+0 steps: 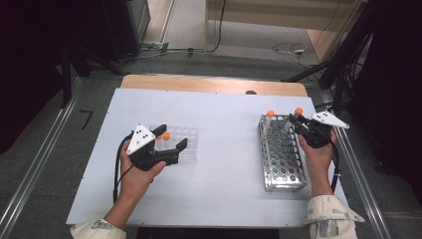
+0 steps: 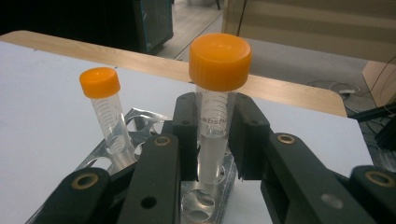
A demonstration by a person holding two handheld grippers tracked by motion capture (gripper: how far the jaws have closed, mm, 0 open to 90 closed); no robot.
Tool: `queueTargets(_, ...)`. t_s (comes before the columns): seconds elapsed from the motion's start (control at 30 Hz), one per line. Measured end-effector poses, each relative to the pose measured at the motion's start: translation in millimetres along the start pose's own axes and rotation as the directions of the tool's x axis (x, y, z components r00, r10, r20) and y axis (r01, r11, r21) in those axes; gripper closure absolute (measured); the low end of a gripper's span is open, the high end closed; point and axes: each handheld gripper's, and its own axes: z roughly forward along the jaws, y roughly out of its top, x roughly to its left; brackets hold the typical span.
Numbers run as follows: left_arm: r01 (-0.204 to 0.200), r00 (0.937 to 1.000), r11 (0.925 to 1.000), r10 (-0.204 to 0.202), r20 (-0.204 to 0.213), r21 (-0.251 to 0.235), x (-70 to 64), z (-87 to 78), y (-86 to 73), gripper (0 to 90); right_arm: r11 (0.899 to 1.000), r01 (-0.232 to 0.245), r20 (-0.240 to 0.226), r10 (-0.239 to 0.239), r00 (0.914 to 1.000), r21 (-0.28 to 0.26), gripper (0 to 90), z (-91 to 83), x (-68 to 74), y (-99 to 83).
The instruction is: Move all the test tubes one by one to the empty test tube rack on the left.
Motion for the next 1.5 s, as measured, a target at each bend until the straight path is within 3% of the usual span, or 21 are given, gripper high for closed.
queueTargets(0.5,0.002,1.0,1.0,-0.002,-0.003,-0.009,0.7,-1.7,1.0,16.7,0.999,0.001,-0.007,-0.001,1.0,-0.043,71.7,-14.6,0.3,11.0)
queueTargets(0.9,0.001,0.9999,0.9998,-0.001,-0.011,-0.019,2.8,-3.9,1.8,16.2,0.998,0.024,-0.035,-0.026,0.9991,-0.055,71.7,-29.0,12.1,19.1)
queueTargets(1.23,-0.002,0.9997,0.9993,0.001,-0.026,-0.037,5.0,-7.8,4.1,15.5,0.996,0.043,-0.116,-0.051,0.9919,-0.073,71.7,-43.5,37.2,28.7)
queueTargets(1.5,-0.004,0.9995,0.9993,0.003,-0.031,-0.038,5.0,-8.3,4.5,15.5,0.996,0.049,-0.206,-0.064,0.9765,-0.076,71.7,-45.7,62.0,35.3)
